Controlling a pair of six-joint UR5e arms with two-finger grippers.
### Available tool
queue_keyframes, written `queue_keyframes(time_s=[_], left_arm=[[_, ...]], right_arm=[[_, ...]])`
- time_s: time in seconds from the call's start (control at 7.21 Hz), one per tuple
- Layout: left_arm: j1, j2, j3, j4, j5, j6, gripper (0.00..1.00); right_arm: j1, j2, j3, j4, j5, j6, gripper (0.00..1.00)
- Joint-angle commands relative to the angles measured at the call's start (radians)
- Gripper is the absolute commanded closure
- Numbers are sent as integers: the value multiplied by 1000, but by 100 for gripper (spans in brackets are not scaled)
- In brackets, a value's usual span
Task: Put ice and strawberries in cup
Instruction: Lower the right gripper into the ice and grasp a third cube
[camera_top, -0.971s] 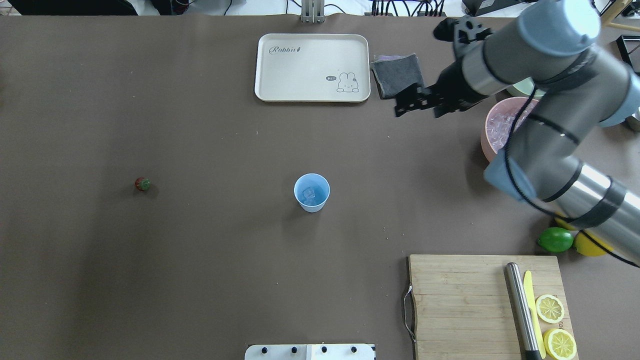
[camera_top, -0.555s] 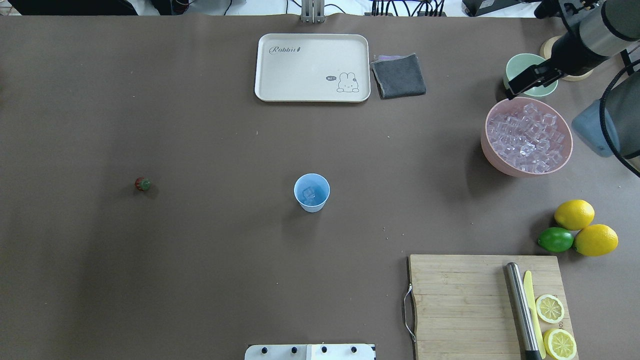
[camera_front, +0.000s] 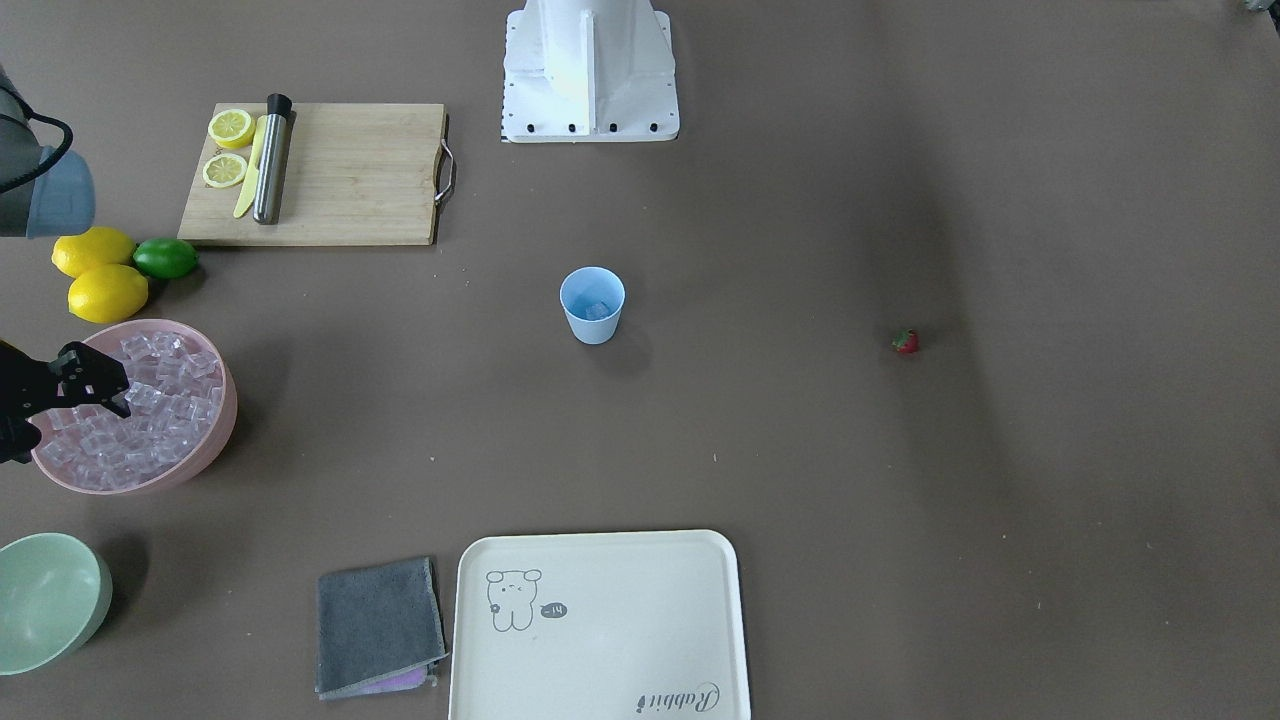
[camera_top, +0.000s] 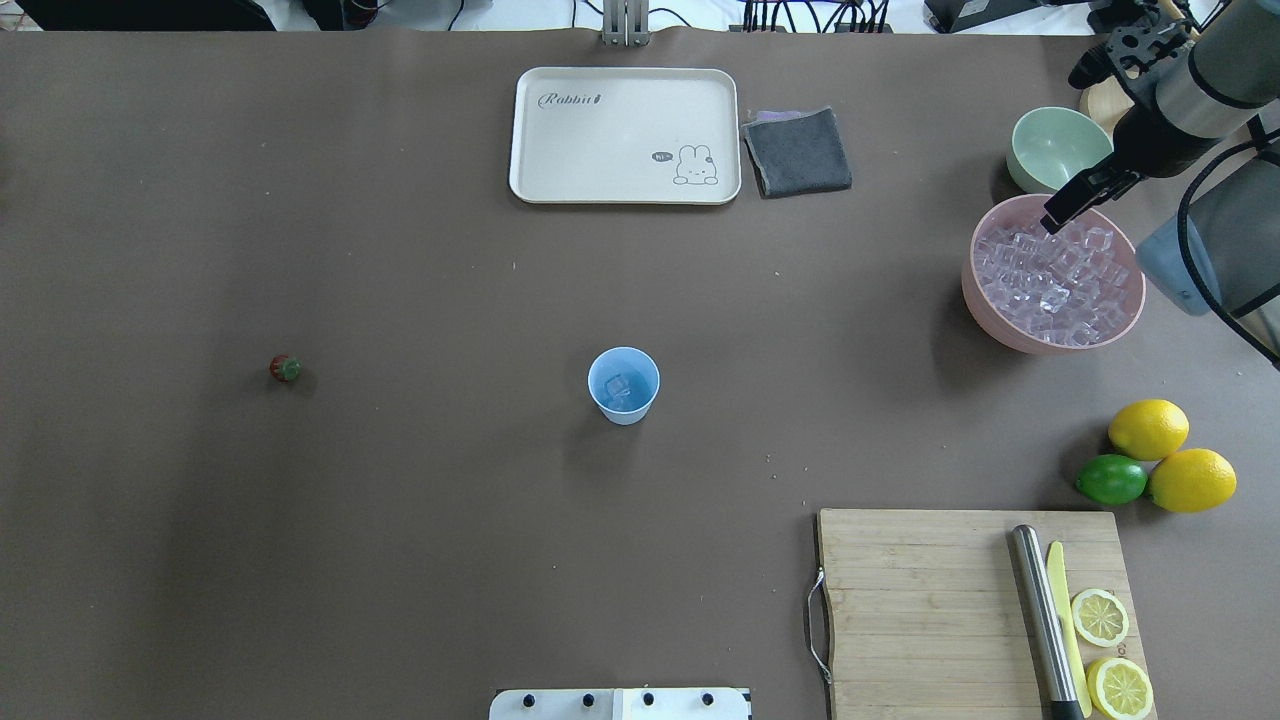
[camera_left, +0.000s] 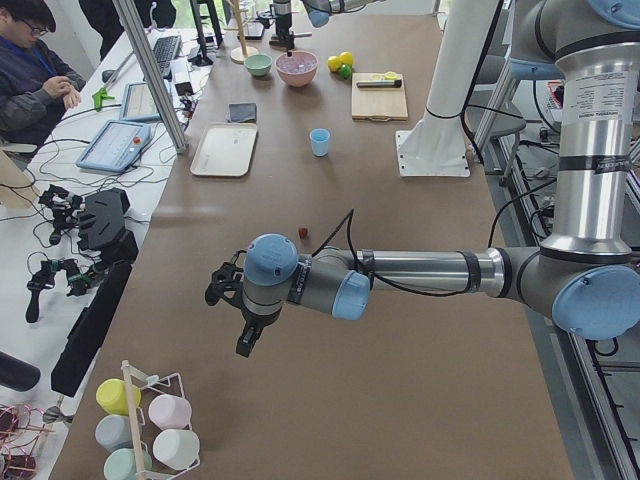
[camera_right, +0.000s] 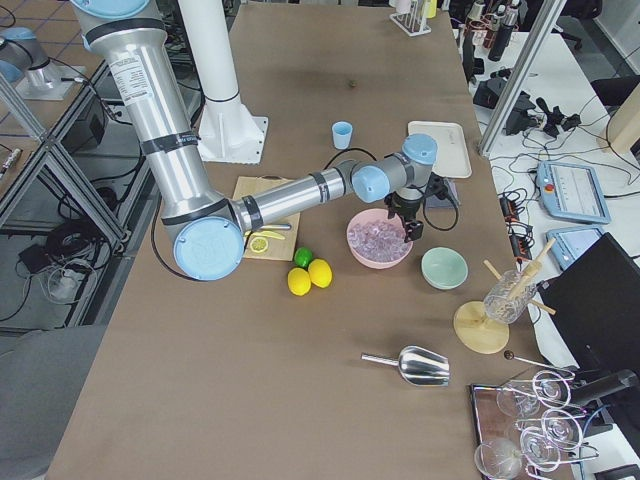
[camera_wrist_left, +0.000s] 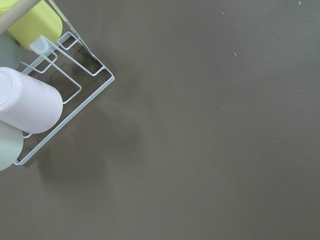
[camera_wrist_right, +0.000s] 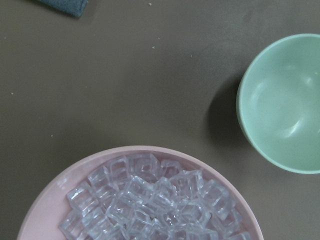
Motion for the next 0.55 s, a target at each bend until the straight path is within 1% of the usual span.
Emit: queue_keyframes(time_s=[0.0, 0.14, 0.28, 0.42], left_arm=[[-2, -4, 6, 1, 2, -1, 1], [-2, 0, -1, -1, 1, -2, 1], [-2, -3, 5, -1, 2, -2, 1], [0, -5, 3, -1, 2, -4, 1]], right_arm=[[-40, -11, 1, 3, -3, -6, 10], [-55, -16, 1, 3, -4, -6, 21], [-84, -28, -1, 3, -6, -6, 31], [-92, -28, 1, 3, -9, -17, 32]])
